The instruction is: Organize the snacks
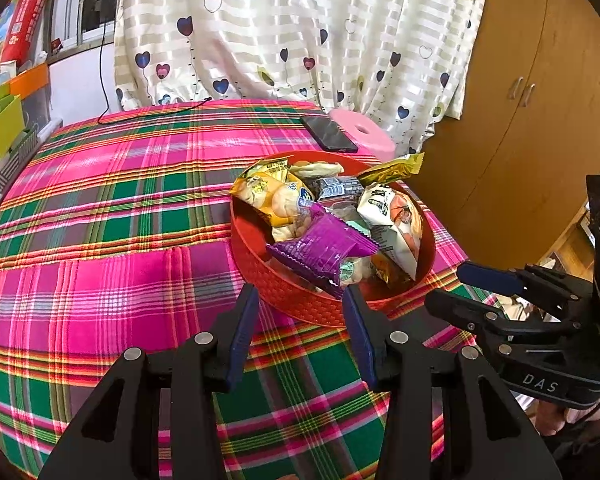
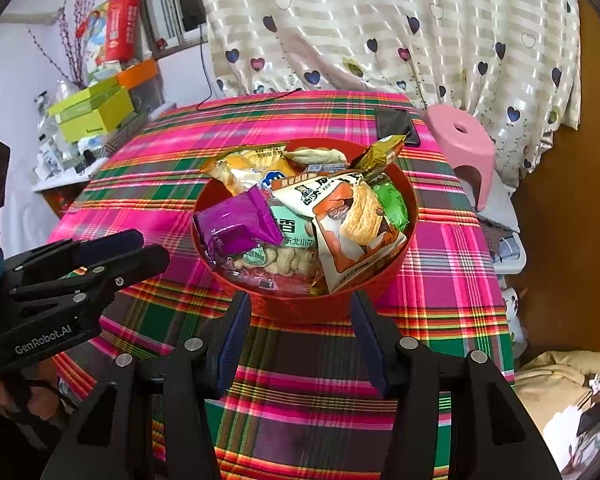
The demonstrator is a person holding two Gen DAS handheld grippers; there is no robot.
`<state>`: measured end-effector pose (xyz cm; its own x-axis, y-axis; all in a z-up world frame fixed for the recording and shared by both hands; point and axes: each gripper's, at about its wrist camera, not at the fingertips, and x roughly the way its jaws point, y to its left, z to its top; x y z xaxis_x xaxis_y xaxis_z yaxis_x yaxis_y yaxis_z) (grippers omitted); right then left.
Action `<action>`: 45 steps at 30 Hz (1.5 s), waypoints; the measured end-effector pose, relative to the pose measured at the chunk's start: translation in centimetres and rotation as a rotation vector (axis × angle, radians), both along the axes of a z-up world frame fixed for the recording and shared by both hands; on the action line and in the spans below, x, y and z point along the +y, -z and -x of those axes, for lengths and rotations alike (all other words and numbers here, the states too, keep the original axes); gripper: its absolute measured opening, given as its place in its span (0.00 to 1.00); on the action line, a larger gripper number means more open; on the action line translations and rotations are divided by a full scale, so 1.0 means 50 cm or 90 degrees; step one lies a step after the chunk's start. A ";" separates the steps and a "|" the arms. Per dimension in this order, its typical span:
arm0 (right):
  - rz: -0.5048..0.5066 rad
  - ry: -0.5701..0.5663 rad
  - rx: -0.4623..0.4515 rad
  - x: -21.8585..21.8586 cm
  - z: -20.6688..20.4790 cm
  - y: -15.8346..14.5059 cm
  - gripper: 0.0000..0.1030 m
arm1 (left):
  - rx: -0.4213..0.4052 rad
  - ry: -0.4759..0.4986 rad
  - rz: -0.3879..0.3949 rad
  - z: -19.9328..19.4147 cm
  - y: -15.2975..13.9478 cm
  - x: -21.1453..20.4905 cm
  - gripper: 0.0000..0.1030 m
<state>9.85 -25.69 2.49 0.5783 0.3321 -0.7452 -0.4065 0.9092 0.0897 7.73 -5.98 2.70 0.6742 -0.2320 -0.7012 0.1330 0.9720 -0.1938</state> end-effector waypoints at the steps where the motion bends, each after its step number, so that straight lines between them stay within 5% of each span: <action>1: 0.001 -0.001 0.000 -0.001 -0.001 0.001 0.49 | 0.000 0.002 0.001 -0.001 0.000 -0.001 0.44; 45: -0.016 -0.026 0.023 0.013 -0.015 0.027 0.49 | 0.011 0.001 -0.047 -0.021 0.019 -0.028 0.44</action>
<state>10.62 -25.03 1.17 0.5372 0.3728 -0.7566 -0.4387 0.8896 0.1269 8.80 -7.36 1.74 0.6614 -0.1798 -0.7282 0.1314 0.9836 -0.1236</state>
